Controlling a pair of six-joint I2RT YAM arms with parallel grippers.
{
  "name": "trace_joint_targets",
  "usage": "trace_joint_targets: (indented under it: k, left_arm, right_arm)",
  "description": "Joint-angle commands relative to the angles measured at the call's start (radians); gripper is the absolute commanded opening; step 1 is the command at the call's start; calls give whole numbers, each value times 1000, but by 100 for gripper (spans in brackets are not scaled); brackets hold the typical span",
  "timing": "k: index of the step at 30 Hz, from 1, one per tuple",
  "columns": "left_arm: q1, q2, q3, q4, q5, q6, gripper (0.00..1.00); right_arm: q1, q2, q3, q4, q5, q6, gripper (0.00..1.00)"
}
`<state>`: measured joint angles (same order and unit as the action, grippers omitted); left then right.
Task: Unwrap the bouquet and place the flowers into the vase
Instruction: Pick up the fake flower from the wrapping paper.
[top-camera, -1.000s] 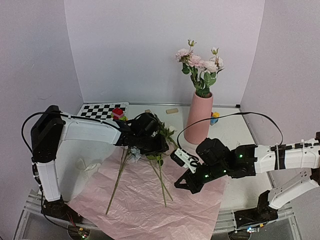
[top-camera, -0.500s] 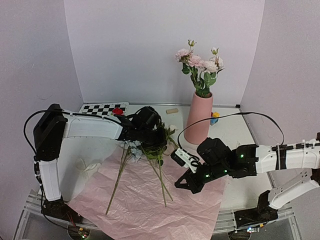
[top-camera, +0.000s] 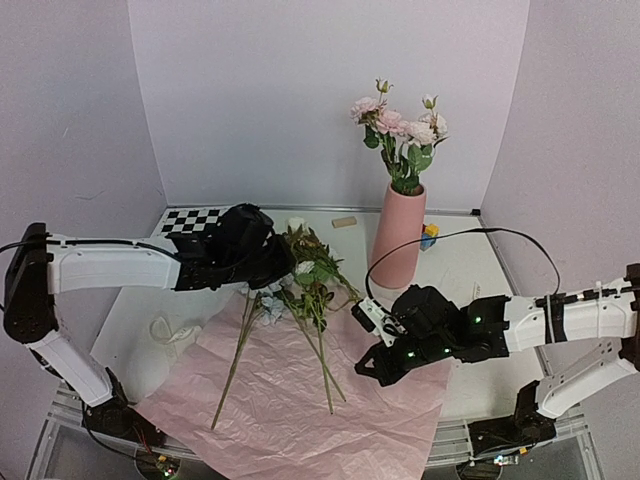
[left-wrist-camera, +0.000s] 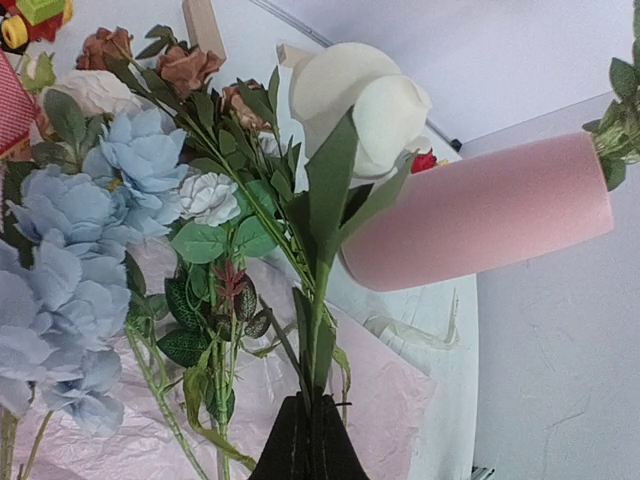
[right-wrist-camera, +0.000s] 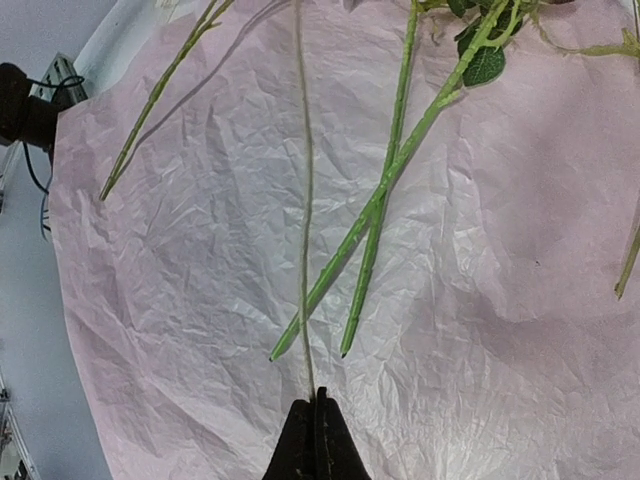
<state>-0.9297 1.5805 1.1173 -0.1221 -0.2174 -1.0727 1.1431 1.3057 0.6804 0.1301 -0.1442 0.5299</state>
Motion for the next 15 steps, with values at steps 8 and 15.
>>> trace_joint_targets:
  k: [8,15]
  left_arm:
    - [18,-179,-129,208,-128,-31,0]
    - [18,-204,-131,268,24,125,0]
  right_arm:
    - [6,18,-3,-50,-17,32,25]
    - [6,-78,61,-54,35,-34,47]
